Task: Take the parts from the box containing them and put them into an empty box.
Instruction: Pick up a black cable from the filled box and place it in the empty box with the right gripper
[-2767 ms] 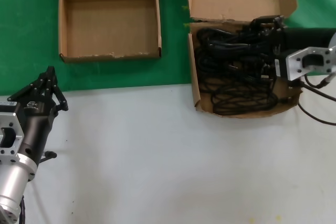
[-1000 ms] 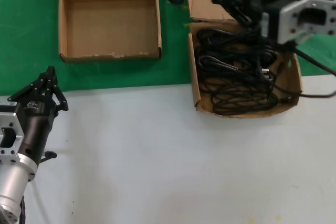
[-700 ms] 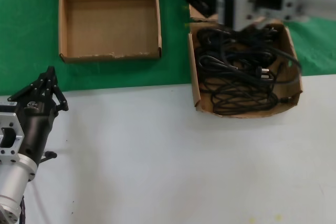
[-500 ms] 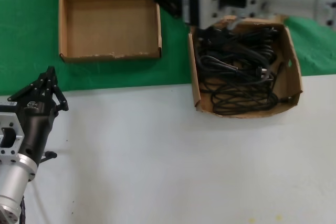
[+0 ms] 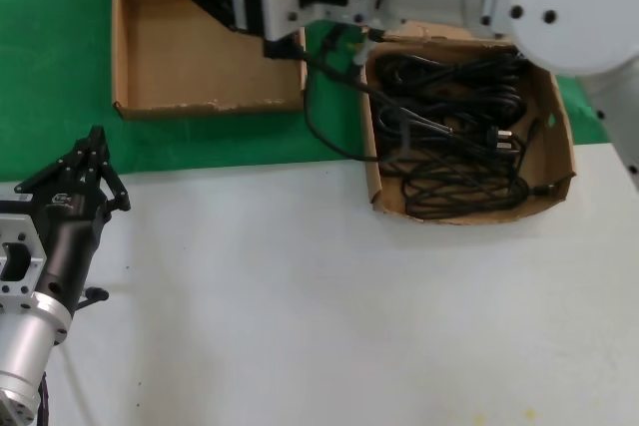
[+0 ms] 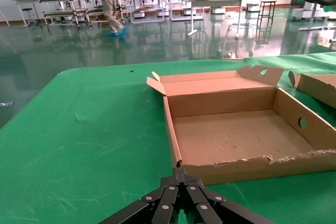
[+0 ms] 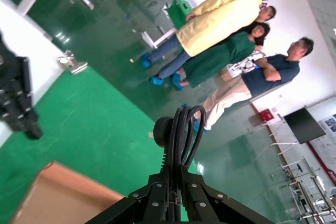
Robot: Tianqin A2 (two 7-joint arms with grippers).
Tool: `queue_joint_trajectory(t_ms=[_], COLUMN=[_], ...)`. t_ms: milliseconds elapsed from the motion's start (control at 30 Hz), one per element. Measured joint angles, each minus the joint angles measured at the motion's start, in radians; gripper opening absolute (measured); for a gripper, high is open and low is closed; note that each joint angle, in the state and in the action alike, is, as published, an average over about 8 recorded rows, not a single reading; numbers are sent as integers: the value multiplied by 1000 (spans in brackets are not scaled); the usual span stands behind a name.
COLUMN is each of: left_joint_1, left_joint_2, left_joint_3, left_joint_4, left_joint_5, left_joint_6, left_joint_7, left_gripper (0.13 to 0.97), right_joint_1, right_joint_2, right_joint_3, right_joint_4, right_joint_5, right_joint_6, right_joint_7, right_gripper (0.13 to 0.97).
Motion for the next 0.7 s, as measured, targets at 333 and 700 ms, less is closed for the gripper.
queue_joint_trajectory(t_ms=[333,700], left_joint_1=[0,0], left_joint_2=[0,0], left_joint_3=[0,0], left_joint_4=[0,0], left_joint_5=[0,0], left_joint_6=[0,0], left_joint_7=[0,0], left_gripper=[145,145], right_joint_1=[23,23], right_joint_2=[-61,-122], right_joint_3=[4,18], right_joint_4=[-76,-138], right_joint_5=[53,137], right_joint_6=[38,79], right_joint_7=[-22,-53], right_gripper=[182,182])
